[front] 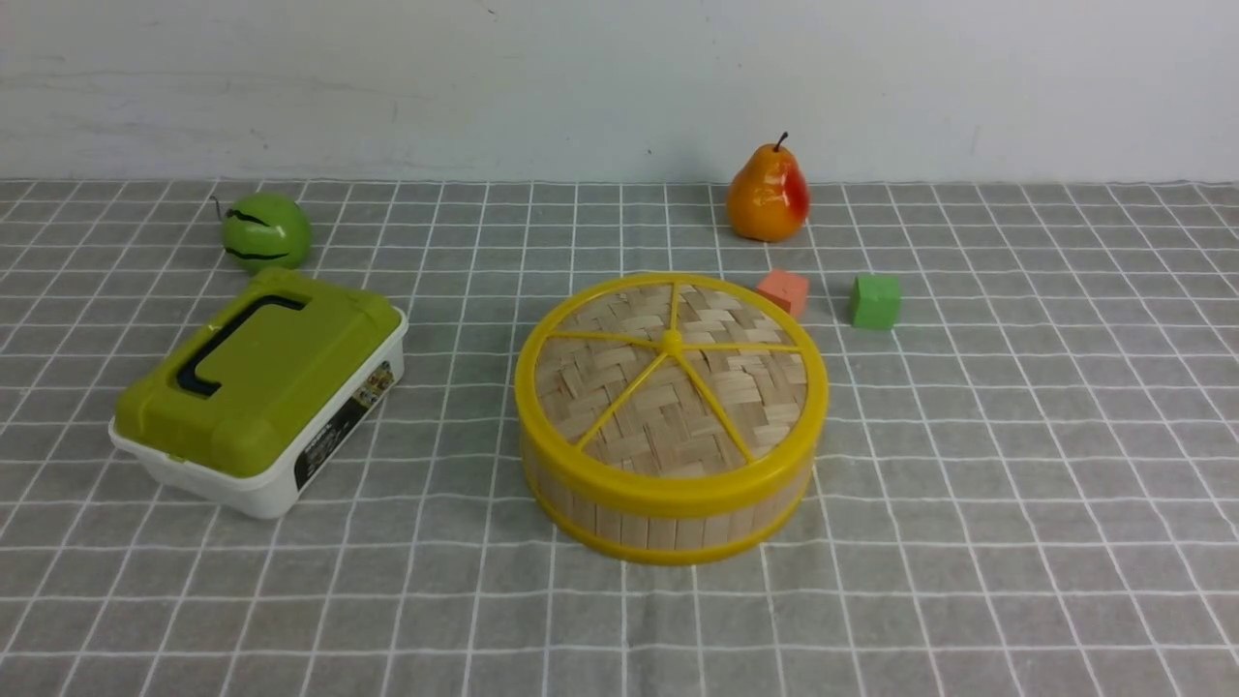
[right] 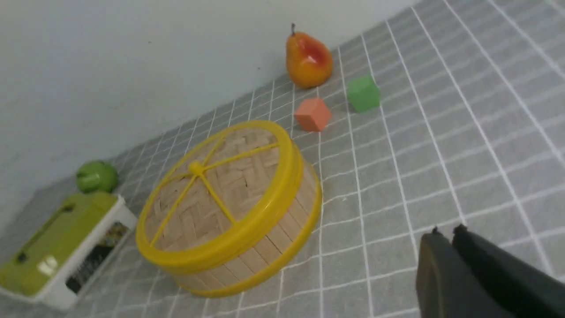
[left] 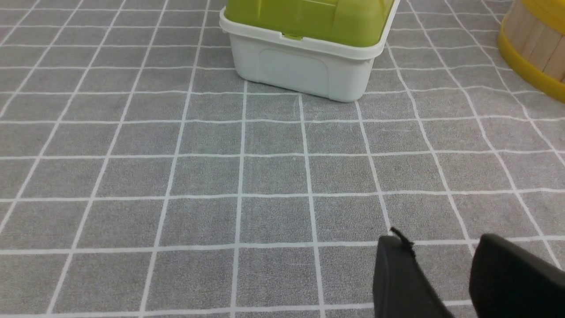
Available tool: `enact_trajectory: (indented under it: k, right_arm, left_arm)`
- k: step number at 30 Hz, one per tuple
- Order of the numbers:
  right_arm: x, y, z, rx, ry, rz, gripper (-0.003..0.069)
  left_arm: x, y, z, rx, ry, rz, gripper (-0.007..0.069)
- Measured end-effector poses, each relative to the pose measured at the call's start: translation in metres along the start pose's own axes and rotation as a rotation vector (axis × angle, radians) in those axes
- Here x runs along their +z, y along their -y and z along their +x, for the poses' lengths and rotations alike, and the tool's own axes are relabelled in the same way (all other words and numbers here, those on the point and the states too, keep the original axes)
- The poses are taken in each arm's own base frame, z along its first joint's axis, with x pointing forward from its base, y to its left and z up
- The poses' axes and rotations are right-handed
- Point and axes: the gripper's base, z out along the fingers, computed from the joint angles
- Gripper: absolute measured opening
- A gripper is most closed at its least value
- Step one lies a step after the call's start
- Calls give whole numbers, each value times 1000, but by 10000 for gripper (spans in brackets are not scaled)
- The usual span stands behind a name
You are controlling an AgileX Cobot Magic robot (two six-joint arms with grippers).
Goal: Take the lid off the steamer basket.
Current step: Use the right arm to lift the lid of the steamer
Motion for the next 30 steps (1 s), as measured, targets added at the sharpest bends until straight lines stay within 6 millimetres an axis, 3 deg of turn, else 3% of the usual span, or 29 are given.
enact_trajectory:
  k: [1, 2, 4, 6, 9, 12, 13, 17, 20, 21, 22, 24, 28, 29, 30]
  right_arm:
    - [-3, -3, -4, -20, 5, -5, -13]
    - [2, -14, -29, -125, -74, -1, -20]
    - [8, -25, -53, -215, -144, -7, -23]
    - [25, -41, -93, -335, -271, -35, -23]
    - [50, -45, -111, -384, -409, -57, -22]
    - [102, -56, -128, -454, -616, -117, -18]
    - [104, -57, -131, -465, -620, -118, -18]
    - [179, -76, -124, -568, -850, -124, -13]
    - [231, -95, -119, -614, -888, -110, -10]
    - [257, -103, -111, -623, -911, -116, -9]
    - [261, -105, -110, -625, -913, -117, -9]
    - [304, -123, -98, -645, -913, -144, -7]
    - [351, -152, -78, -666, -882, -184, 0]
    - [354, -152, -74, -665, -891, -183, 0]
    - [369, -163, -62, -682, -884, -183, 8]
  left_arm:
    - [0, 0, 0, 0, 0, 0, 239]
    - [0, 0, 0, 0, 0, 0, 239]
    - [0, 0, 0, 0, 0, 0, 239]
    - [0, 0, 0, 0, 0, 0, 239]
    - [0, 0, 0, 0, 0, 0, 239]
    - [0, 0, 0, 0, 0, 0, 239]
    - [0, 0, 0, 0, 0, 0, 239]
    - [0, 0, 0, 0, 0, 0, 239]
    - [0, 0, 0, 0, 0, 0, 239]
    - [0, 0, 0, 0, 0, 0, 239]
    - [0, 0, 0, 0, 0, 0, 239]
    - [0, 0, 0, 0, 0, 0, 239]
    - [0, 0, 0, 0, 0, 0, 239]
    - [0, 0, 0, 0, 0, 0, 239]
    - [0, 0, 0, 0, 0, 0, 239]
